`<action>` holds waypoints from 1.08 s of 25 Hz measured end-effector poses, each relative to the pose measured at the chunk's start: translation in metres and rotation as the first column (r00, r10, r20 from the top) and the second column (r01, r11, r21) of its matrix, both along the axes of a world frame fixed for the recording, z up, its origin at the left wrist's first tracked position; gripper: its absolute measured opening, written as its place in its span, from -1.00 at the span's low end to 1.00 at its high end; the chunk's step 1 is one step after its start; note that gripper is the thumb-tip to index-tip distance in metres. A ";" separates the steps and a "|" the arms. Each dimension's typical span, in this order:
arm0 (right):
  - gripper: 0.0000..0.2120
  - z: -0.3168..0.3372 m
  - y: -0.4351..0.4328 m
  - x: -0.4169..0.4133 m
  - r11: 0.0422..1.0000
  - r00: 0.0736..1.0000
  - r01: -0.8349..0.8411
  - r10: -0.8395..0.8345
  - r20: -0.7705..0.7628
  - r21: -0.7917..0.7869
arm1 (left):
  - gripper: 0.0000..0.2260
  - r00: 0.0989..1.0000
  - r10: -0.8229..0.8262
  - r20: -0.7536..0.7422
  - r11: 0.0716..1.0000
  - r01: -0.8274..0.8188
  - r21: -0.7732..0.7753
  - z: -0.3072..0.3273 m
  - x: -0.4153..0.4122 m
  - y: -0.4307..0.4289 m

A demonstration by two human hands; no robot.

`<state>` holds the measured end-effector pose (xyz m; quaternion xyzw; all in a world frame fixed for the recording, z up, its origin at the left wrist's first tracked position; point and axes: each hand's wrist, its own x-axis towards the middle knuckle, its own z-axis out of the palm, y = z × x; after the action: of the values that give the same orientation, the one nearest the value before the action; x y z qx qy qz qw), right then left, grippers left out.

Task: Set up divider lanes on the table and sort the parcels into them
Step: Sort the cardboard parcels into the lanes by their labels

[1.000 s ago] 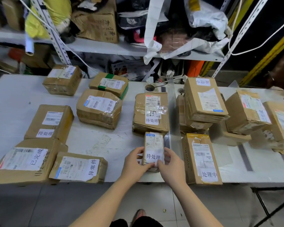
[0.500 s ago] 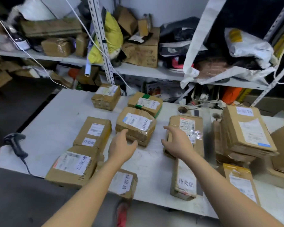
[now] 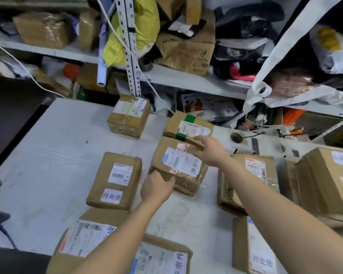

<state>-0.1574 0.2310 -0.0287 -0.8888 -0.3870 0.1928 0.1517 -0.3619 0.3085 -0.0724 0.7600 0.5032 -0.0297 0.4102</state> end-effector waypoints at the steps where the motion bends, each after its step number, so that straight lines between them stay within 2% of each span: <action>1: -0.44 -0.005 0.006 0.004 1.000 1.000 -0.002 0.002 -0.020 -0.019 | -0.54 1.000 -0.008 -0.001 1.000 0.008 -0.027 -0.005 0.002 0.000; 4: -0.37 -0.021 0.013 0.006 0.998 0.997 0.017 -0.021 -0.072 -0.061 | -0.52 1.000 -0.003 0.030 0.996 0.006 -0.090 -0.015 0.006 0.000; 8: -0.37 -0.034 0.009 -0.002 0.995 0.990 0.096 -0.099 -0.096 -0.030 | -0.40 0.981 0.091 0.171 0.983 -0.060 -0.175 -0.024 0.006 0.015; 11: -0.33 -0.040 0.003 -0.013 0.987 0.968 0.160 -0.164 -0.192 -0.035 | -0.32 0.959 0.156 0.238 0.975 -0.111 -0.194 -0.032 0.004 0.028; 12: -0.32 -0.042 0.001 -0.017 0.985 0.959 0.171 -0.172 -0.225 -0.028 | -0.32 0.937 0.216 0.274 0.957 -0.148 -0.249 -0.036 0.002 0.030; 14: -0.29 -0.045 -0.001 -0.026 0.982 0.939 0.190 -0.183 -0.291 -0.006 | -0.24 0.861 0.383 0.335 0.856 -0.195 -0.478 -0.045 -0.008 0.031; 16: -0.26 -0.047 -0.001 -0.034 0.971 0.898 0.238 -0.209 -0.386 0.030 | -0.13 0.827 0.450 0.337 0.764 -0.161 -0.625 -0.054 -0.017 0.028; 18: -0.27 -0.050 -0.004 -0.042 0.958 0.867 0.279 -0.220 -0.447 0.069 | -0.07 0.828 0.441 0.346 0.761 -0.140 -0.634 -0.061 -0.024 0.022; 22: -0.31 -0.045 -0.017 -0.058 0.895 0.847 0.399 -0.277 -0.453 0.198 | 0.00 0.850 0.360 0.384 0.812 -0.083 -0.578 -0.044 -0.024 0.018; 27: -0.41 -0.005 -0.040 -0.068 0.769 0.809 0.507 -0.269 -0.522 0.389 | -0.11 0.826 0.261 0.500 0.877 0.013 -0.480 0.003 -0.019 0.025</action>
<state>-0.2251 0.1905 -0.0341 -0.8107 -0.1816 0.2407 0.5019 -0.3806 0.3330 -0.0691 0.5801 0.3915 0.0984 0.7075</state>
